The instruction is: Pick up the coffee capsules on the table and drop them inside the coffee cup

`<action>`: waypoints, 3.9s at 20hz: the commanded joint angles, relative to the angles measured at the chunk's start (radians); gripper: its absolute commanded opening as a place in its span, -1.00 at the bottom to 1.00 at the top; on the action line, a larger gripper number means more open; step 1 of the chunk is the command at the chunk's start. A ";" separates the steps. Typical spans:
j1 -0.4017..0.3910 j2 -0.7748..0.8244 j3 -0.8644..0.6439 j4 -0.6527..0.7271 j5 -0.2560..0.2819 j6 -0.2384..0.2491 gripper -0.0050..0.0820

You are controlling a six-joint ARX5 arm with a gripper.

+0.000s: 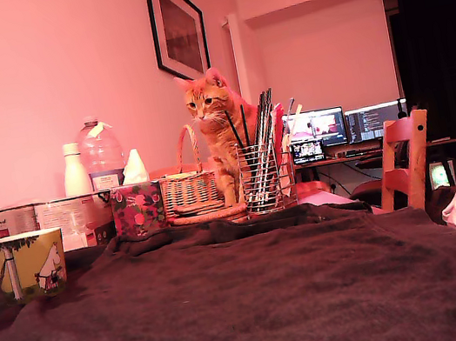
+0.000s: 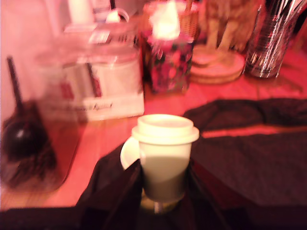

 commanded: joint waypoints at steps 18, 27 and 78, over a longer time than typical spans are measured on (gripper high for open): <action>0.018 0.481 0.520 -0.385 0.053 -0.004 -0.79; 0.017 0.494 0.536 -0.437 0.053 -0.003 -0.71; 0.010 -0.144 -0.170 -0.016 0.122 -0.109 -0.93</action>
